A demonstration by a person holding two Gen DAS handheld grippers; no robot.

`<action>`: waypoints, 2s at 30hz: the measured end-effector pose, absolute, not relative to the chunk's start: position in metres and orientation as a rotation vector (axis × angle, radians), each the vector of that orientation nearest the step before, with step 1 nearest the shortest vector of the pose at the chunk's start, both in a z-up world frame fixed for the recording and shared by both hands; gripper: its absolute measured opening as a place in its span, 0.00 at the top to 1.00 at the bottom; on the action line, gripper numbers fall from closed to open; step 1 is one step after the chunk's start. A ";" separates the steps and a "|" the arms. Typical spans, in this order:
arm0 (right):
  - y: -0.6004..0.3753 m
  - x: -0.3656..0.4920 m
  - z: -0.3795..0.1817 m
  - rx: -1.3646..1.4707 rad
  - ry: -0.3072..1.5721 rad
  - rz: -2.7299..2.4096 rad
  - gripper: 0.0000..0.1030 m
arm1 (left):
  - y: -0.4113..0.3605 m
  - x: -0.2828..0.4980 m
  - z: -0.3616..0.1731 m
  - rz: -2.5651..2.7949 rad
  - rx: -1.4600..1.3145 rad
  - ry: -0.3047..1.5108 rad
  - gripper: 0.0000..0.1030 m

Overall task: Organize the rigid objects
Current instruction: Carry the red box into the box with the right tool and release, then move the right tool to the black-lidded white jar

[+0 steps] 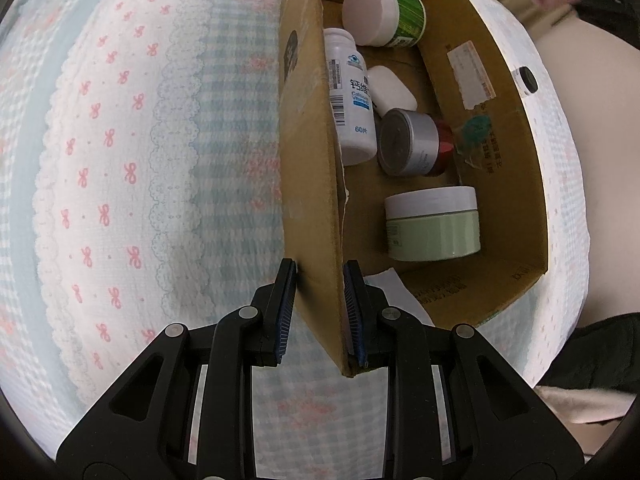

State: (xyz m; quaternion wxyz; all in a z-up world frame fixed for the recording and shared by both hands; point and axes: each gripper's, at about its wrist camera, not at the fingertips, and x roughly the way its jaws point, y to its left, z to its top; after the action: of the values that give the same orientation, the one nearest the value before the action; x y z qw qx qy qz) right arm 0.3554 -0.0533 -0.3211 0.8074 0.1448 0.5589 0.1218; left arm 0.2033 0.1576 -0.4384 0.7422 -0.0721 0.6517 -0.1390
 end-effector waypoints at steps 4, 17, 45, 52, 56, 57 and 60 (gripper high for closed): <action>-0.025 0.366 -0.347 0.327 1.255 0.307 0.63 | 0.158 0.202 -0.441 -0.301 -0.170 1.434 0.79; 0.010 0.383 -0.382 0.208 1.306 0.291 0.28 | 0.155 0.198 -0.441 -0.290 -0.156 1.432 0.79; -0.053 0.342 -0.311 0.334 1.192 0.276 0.00 | 0.156 0.200 -0.440 -0.304 -0.146 1.430 0.79; -0.108 0.319 -0.259 0.339 1.093 0.182 0.00 | 0.152 0.200 -0.442 -0.304 -0.141 1.433 0.79; -0.157 0.307 -0.247 0.382 1.044 0.107 0.00 | 0.150 0.200 -0.443 -0.302 -0.135 1.430 0.79; -0.168 0.304 -0.247 0.389 1.038 0.094 0.00 | 0.150 0.199 -0.443 -0.300 -0.136 1.429 0.79; -0.207 0.300 -0.256 0.393 1.041 0.036 0.00 | 0.150 0.198 -0.444 -0.289 -0.146 1.426 0.79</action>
State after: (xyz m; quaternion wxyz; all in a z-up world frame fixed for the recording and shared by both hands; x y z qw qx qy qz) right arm 0.3002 -0.2069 -0.2558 0.8489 0.1865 0.4942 0.0171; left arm 0.1983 0.1497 -0.4441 0.7443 -0.0668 0.6513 -0.1318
